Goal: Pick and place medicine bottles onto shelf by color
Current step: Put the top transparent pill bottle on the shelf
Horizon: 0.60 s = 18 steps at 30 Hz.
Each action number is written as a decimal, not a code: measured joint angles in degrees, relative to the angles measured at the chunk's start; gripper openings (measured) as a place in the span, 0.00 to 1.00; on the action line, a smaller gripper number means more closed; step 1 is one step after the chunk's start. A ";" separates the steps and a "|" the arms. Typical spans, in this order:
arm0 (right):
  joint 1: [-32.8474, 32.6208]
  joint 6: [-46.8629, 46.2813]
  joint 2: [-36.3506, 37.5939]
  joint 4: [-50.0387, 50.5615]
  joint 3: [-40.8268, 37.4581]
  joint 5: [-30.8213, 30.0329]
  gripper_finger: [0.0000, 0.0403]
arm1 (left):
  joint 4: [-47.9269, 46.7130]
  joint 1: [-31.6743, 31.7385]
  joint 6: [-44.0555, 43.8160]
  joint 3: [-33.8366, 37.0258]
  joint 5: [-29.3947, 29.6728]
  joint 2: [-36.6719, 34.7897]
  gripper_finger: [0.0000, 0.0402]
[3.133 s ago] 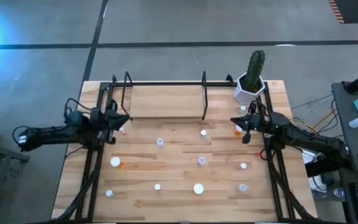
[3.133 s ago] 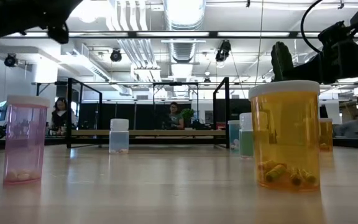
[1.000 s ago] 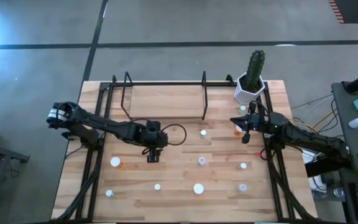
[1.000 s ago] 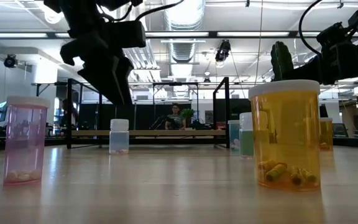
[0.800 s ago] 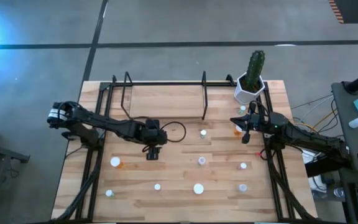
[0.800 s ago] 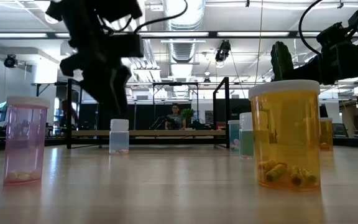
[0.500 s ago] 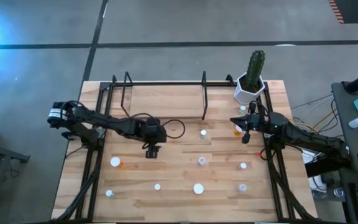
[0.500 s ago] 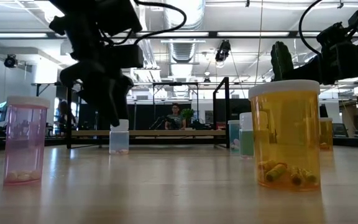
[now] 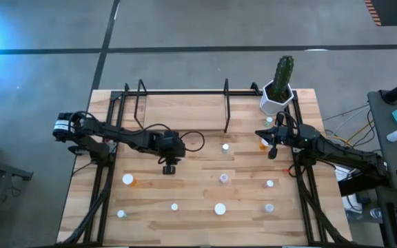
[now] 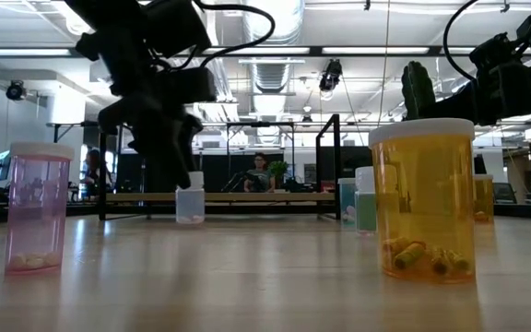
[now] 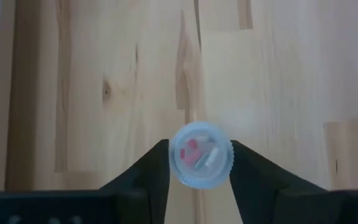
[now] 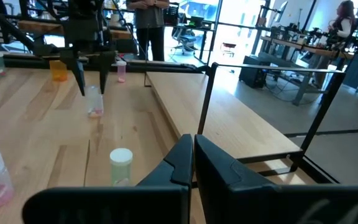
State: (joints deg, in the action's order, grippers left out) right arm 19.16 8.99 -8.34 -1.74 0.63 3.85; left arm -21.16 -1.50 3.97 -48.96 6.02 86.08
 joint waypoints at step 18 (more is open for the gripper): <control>-0.02 0.09 -0.06 -5.47 -0.01 -0.67 0.02 | -2.57 10.71 -2.03 -6.13 6.56 -12.71 0.33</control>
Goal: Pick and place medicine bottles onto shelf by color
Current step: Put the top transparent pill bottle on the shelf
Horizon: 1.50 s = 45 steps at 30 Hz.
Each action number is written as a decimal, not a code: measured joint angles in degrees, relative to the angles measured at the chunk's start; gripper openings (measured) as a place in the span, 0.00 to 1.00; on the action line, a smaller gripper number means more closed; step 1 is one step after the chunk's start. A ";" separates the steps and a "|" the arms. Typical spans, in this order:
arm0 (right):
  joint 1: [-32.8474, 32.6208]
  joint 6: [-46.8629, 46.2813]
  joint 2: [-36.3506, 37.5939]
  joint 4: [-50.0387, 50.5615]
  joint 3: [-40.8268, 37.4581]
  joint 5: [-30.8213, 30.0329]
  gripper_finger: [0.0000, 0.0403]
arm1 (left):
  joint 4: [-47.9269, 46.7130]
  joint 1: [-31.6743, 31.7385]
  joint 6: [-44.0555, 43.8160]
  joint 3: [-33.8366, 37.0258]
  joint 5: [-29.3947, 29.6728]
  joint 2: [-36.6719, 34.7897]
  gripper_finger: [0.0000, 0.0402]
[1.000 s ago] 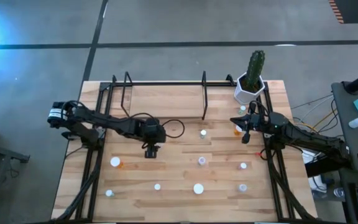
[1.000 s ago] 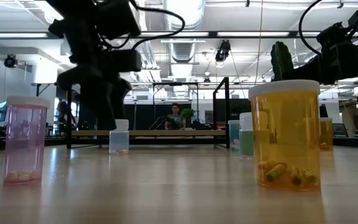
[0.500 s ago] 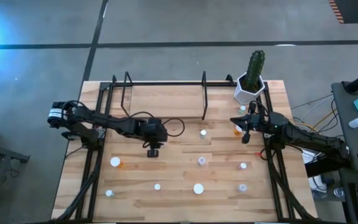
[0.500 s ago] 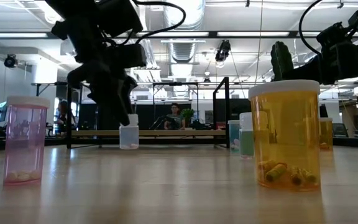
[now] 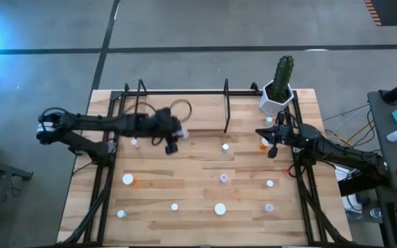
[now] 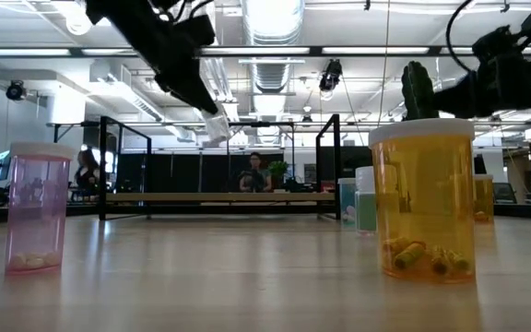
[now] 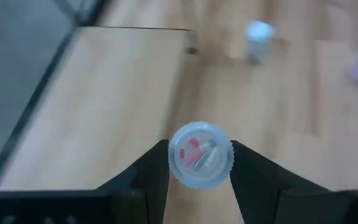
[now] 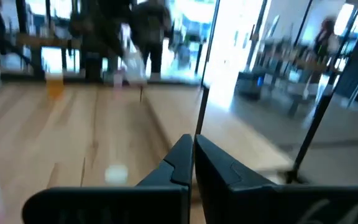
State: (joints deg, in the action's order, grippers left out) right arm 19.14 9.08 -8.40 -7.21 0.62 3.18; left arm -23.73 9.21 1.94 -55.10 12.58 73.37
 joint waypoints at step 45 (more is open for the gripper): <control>0.01 1.86 -0.77 -21.87 0.00 -0.24 0.02 | -4.22 36.04 6.27 -5.52 -5.16 14.59 0.33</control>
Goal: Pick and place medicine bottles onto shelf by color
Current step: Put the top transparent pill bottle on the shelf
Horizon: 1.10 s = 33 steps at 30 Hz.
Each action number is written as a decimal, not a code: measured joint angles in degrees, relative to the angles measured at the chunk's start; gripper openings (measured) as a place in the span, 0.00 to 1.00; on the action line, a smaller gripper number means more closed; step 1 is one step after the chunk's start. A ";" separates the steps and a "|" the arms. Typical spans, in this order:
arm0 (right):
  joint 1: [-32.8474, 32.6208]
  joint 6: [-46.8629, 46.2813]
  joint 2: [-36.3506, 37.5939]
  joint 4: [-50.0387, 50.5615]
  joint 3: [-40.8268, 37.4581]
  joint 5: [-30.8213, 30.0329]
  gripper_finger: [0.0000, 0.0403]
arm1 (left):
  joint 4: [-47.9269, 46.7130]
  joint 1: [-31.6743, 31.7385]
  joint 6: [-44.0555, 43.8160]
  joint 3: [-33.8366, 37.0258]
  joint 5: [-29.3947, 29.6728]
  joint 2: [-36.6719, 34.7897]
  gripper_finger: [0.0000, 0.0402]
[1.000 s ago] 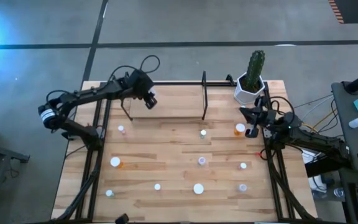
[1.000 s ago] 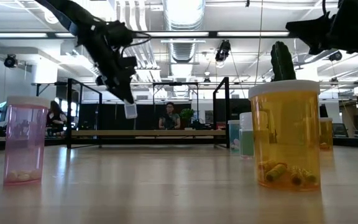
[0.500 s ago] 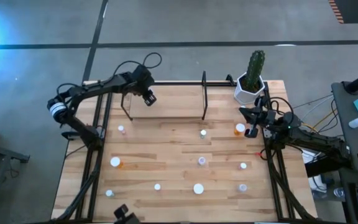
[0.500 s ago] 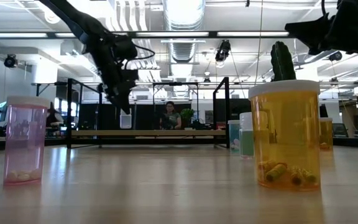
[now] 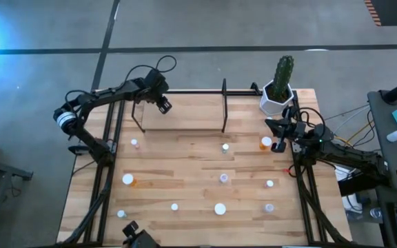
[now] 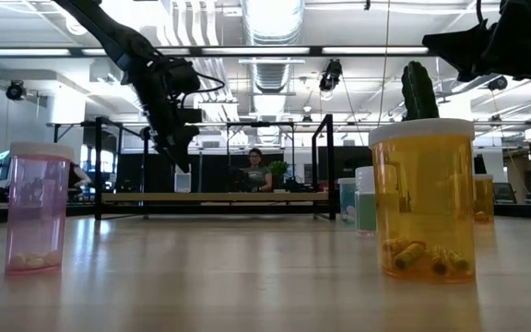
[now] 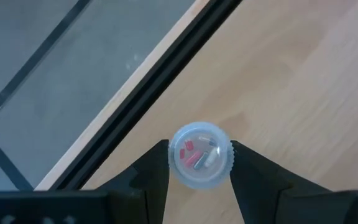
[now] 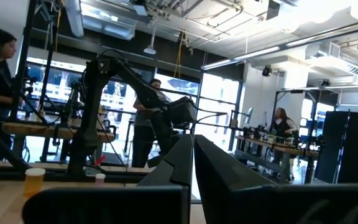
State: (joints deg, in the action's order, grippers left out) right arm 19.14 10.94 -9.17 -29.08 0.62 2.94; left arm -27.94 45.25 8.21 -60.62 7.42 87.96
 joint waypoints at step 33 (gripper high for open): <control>0.00 0.00 0.00 0.01 0.02 -0.02 0.02 | 0.47 -0.44 -1.86 0.11 -3.28 0.00 0.41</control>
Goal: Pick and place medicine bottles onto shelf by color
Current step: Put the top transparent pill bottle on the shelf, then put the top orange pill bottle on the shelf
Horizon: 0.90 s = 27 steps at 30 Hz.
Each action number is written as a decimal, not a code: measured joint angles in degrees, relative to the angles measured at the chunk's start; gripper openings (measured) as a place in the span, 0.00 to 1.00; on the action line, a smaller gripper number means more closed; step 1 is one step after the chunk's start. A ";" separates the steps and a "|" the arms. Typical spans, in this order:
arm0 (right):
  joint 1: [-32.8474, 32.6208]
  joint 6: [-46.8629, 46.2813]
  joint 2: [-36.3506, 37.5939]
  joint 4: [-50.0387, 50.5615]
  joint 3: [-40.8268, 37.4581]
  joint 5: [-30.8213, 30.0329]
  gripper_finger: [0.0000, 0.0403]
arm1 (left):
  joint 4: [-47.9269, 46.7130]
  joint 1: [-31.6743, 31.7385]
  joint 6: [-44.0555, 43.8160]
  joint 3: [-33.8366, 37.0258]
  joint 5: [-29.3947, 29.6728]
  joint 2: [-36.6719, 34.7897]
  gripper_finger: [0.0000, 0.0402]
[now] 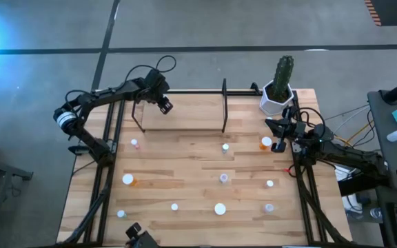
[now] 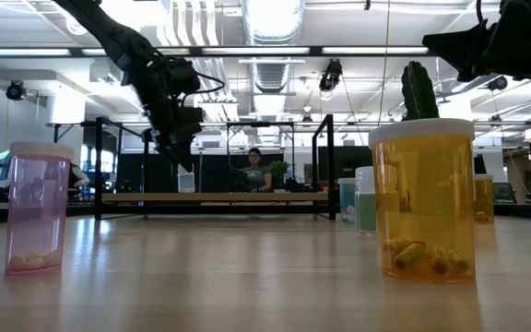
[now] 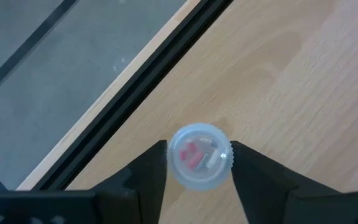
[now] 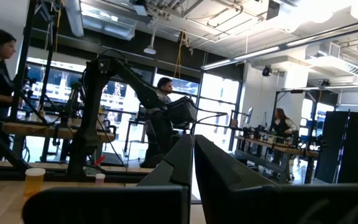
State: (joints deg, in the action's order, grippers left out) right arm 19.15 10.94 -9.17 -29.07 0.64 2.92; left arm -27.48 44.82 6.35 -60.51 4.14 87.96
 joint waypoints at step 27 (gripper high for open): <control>-0.14 -0.15 0.00 0.03 0.00 5.96 0.02 | 9.12 -20.15 9.33 7.49 -24.91 -28.69 0.34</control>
State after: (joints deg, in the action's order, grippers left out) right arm 19.00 10.79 -9.17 -29.04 0.64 8.88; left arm -18.36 24.67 15.68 -53.02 -20.77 59.27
